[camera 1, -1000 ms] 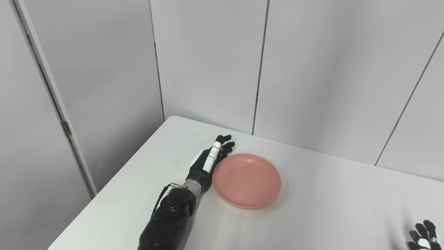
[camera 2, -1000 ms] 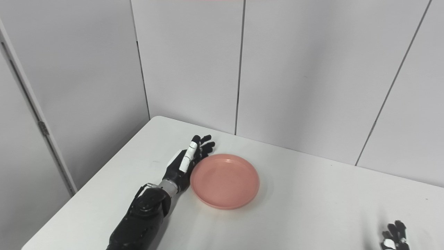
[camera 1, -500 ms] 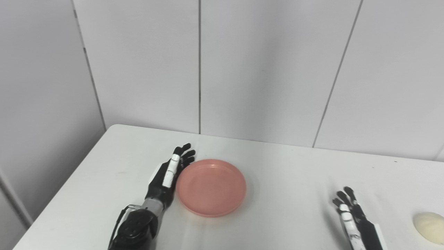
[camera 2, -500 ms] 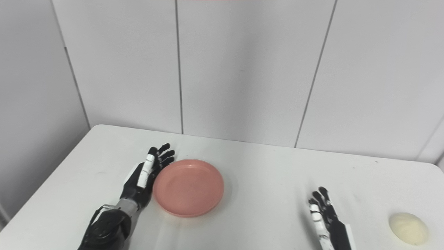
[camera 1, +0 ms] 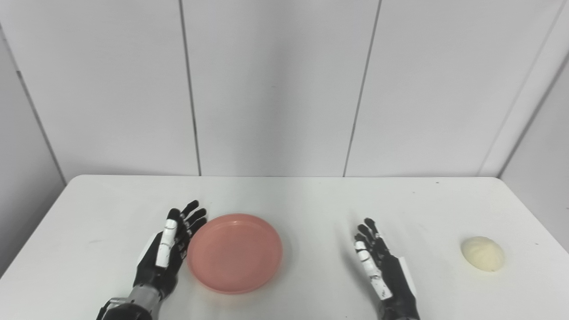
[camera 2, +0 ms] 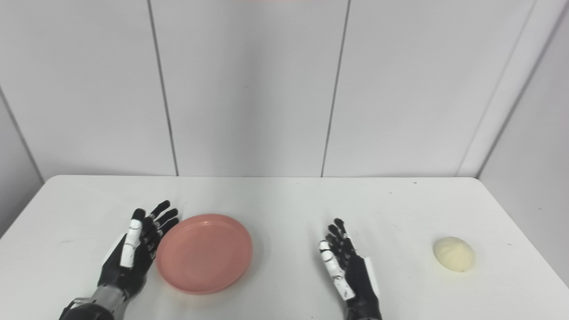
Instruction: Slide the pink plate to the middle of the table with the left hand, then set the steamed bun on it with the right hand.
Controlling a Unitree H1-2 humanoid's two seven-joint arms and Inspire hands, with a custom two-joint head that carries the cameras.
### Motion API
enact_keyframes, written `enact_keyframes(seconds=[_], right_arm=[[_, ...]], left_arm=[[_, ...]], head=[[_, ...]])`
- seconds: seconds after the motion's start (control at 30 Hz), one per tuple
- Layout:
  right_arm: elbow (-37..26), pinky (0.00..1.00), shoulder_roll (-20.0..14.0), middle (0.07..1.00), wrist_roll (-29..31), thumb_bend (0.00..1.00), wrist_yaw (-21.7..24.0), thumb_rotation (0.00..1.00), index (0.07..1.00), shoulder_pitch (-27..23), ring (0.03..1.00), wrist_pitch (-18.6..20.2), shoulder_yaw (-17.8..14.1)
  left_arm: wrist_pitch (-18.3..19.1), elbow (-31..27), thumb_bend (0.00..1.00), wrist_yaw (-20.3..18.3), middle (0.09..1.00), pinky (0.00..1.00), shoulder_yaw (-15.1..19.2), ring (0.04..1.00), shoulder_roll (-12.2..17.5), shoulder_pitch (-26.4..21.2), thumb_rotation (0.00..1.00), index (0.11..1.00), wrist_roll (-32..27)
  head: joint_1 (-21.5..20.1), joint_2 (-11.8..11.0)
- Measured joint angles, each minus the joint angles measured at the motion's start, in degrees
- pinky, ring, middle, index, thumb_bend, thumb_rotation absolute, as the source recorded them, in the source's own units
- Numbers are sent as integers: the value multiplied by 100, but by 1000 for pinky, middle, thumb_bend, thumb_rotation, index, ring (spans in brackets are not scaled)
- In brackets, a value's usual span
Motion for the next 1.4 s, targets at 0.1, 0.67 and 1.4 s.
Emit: enact_keyframes(seconds=[0.1,0.67,1.4], right_arm=[[6,903,30,918,-179,545,-20,782,945,-4,898,0,98],[-208,908,-129,908,-479,561,-180,787,936,-96,902,3,-46],[-656,822,-1416,897,-242,551,-380,496,921,-684,872,276,-1378]], left_arm=[[15,-21,721,-78,919,956,-20,927,-2,16,972,906,-23],[58,-149,672,-50,920,978,-385,947,-562,60,986,899,209],[-262,56,696,129,951,1000,-681,971,-963,36,982,932,671]], head=[[-107,17],[-380,316],[-122,369]])
